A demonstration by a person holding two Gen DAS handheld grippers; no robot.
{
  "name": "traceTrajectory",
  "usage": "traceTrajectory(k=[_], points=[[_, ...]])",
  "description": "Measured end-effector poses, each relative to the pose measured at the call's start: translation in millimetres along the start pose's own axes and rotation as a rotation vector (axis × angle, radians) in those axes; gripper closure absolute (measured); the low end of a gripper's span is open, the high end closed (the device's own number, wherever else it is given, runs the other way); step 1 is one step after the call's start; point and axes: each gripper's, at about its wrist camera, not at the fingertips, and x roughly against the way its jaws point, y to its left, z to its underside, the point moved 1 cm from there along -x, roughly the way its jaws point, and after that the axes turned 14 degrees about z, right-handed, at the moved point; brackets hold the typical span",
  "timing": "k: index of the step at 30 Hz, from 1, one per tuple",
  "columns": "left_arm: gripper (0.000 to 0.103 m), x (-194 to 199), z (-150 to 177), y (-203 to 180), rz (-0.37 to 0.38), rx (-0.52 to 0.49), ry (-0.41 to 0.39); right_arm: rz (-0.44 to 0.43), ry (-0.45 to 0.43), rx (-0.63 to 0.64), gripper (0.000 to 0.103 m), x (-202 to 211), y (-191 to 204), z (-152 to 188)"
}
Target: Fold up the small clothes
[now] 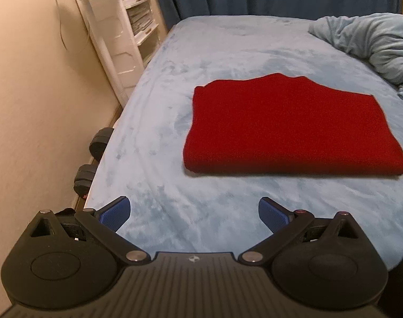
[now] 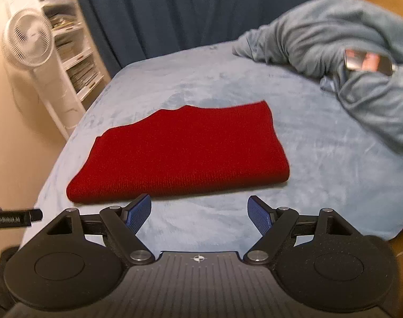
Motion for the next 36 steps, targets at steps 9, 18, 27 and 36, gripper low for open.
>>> traceTrajectory(k=[9, 18, 27, 36], points=[[0.000, -42, -36, 6, -0.017, 0.021, -0.001, 0.035, 0.026, -0.038, 0.022, -50, -1, -19], [0.000, -78, -48, 1, -0.017, 0.007, 0.027, 0.065, 0.070, -0.072, 0.022, -88, -7, -22], [0.000, -138, -46, 19, -0.153, -0.016, 0.068, 0.035, 0.354, -0.590, 0.022, -188, -70, -5], [0.000, -166, -49, 78, -0.240, 0.106, 0.069, -0.057, 0.352, -0.951, 0.020, -241, -105, 3]])
